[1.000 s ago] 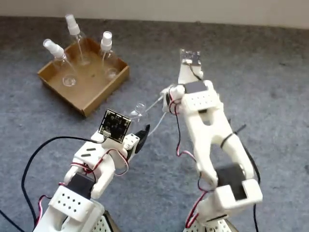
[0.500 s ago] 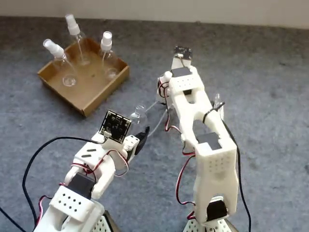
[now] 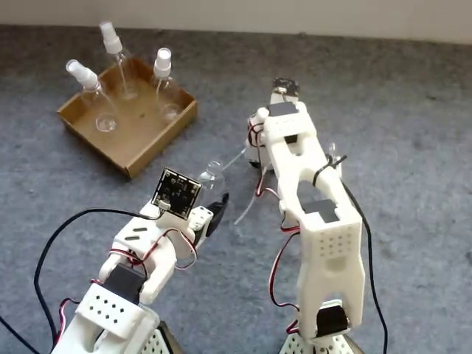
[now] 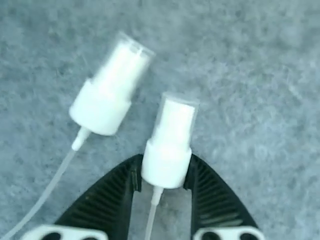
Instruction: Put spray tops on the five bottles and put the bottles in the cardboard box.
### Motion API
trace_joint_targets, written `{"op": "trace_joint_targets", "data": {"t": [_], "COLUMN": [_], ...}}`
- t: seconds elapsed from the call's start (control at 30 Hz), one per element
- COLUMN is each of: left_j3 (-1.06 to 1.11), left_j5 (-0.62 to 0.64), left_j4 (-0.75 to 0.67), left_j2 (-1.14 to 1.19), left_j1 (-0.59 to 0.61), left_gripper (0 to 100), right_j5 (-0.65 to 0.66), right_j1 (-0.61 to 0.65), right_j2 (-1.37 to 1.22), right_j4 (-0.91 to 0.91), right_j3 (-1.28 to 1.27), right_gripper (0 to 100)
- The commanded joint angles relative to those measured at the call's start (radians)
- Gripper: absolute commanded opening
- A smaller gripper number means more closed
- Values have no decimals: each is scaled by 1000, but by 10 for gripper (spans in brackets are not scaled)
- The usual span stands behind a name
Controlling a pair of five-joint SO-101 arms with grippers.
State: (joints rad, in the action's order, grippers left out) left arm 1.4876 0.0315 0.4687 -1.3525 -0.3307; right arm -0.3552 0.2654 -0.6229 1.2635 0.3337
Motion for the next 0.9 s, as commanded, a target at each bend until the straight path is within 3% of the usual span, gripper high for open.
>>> {"op": "trace_joint_targets", "data": {"t": [0.0,0.13,0.3,0.6,0.7,0.87], "left_j3": [-7,-1,2,25,48,58], "left_j5": [12,12,11,6,5,5], "left_j4": [-28,-28,-28,-26,-28,-28], "left_j2": [-22,-22,-22,-22,-22,-22], "left_j1": [10,10,2,-42,-99,-137], "left_gripper": [101,101,101,101,101,101], "right_j5": [-3,11,252,259,262,265], "right_j1": [-58,-114,-142,-137,-145,-154], "right_j2": [18,21,21,21,45,196], "right_j4": [88,131,183,510,507,506], "right_j3": [61,62,107,544,670,599], "right_gripper": [69,69,57,57,57,57]}}
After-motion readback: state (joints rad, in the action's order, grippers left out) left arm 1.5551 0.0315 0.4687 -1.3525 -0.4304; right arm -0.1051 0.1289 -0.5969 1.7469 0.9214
